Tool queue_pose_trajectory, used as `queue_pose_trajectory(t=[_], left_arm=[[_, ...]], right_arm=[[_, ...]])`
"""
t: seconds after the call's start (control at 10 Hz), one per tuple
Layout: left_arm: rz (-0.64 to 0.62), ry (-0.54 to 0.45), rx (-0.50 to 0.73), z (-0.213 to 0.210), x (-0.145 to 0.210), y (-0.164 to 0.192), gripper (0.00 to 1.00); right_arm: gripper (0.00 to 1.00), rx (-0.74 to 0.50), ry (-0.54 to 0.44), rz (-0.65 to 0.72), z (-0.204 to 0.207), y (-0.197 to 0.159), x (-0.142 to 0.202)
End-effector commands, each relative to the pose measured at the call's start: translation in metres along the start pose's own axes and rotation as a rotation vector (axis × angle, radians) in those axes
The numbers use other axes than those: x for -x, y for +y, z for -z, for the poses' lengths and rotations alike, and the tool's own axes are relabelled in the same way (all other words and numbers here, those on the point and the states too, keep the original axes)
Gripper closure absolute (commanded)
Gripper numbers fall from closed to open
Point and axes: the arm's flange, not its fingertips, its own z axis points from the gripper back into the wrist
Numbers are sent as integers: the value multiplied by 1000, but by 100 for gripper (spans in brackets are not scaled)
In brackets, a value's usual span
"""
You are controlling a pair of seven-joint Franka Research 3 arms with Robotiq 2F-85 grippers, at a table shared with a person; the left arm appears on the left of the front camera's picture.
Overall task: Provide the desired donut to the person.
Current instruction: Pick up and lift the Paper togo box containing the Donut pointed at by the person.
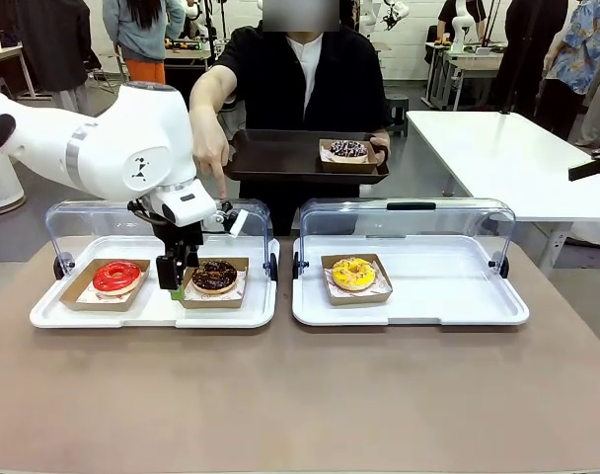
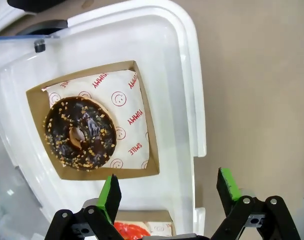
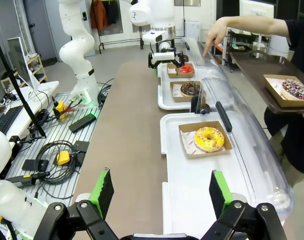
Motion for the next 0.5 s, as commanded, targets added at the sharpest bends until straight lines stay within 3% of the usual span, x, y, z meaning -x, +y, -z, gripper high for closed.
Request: queue_pose_trajectory(t=[0.0,0.4], left_arm=[[-20,-20,7,11,0,10,0],[-9,-4,19,16,1,6,0]], right_arm=[[0,5,1,0,0,-1,0],[0,5,1,0,0,-1,0]])
